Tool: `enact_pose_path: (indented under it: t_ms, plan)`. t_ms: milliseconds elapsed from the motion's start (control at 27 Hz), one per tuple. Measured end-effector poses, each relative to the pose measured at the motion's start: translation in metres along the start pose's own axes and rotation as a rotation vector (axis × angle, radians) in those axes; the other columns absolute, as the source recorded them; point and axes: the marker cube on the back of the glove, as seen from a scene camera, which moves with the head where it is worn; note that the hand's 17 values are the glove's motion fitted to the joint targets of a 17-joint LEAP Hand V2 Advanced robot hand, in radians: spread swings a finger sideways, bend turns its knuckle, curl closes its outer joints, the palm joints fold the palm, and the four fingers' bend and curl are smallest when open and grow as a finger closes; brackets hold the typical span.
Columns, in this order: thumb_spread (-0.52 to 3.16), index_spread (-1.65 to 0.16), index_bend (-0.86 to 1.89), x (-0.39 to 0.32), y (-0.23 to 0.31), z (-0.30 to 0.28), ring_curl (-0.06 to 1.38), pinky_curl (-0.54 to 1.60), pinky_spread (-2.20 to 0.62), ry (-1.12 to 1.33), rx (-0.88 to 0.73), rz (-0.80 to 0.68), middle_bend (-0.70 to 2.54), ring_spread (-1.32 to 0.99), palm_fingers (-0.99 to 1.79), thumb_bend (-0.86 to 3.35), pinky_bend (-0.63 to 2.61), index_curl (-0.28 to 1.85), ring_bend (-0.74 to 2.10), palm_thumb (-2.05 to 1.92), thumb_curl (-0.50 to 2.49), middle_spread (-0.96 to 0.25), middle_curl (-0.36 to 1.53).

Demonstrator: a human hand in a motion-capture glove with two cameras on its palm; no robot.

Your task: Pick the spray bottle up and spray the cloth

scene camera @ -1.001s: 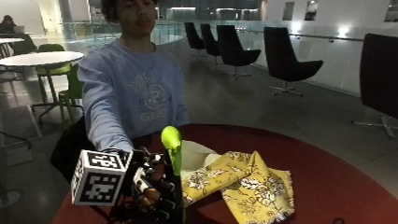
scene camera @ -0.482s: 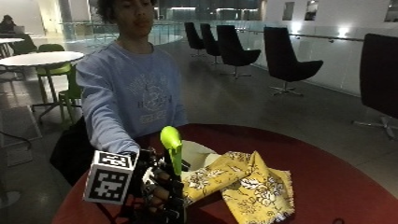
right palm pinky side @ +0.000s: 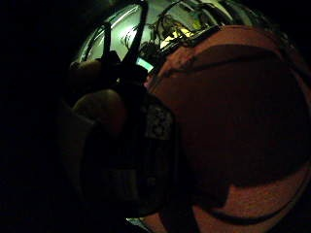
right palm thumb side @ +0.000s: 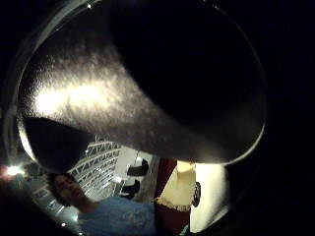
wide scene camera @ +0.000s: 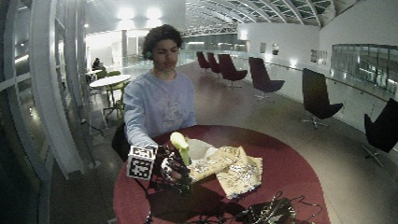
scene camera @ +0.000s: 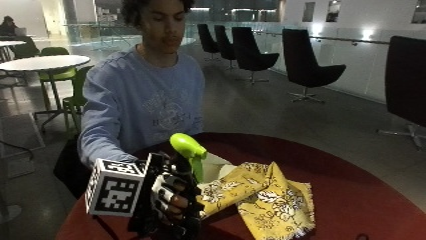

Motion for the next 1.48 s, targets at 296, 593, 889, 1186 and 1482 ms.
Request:
enact_pose_path:
  t_ms: [296,593,889,1186,1482]
  plan:
    - [0.71,-0.25,0.16,-0.05,0.019,-0.024,0.36,0.32,0.27,0.069,-0.382,-0.034,0.21,0.0,1.07,0.04,0.19,0.39,0.37,0.99,0.55,-0.07,0.42]
    - [0.64,-0.23,0.15,-0.076,0.06,-0.006,0.37,0.33,0.26,0.078,-0.757,0.085,0.21,0.0,1.1,-0.02,0.2,0.41,0.38,0.98,0.59,-0.07,0.44]
    - [0.62,-0.22,0.15,-0.091,0.071,0.013,0.37,0.33,0.25,0.181,-0.883,0.163,0.21,0.0,1.1,-0.03,0.19,0.41,0.39,0.98,0.63,-0.07,0.45]
    - [0.6,-0.22,0.15,-0.095,0.058,0.013,0.38,0.34,0.24,0.264,-0.919,0.221,0.22,0.0,1.11,-0.03,0.2,0.42,0.4,0.97,0.65,-0.07,0.46]
    - [0.59,-0.22,0.15,-0.091,0.05,0.023,0.38,0.35,0.23,0.297,-0.971,0.24,0.21,0.0,1.11,-0.03,0.2,0.42,0.4,0.97,0.67,-0.06,0.46]
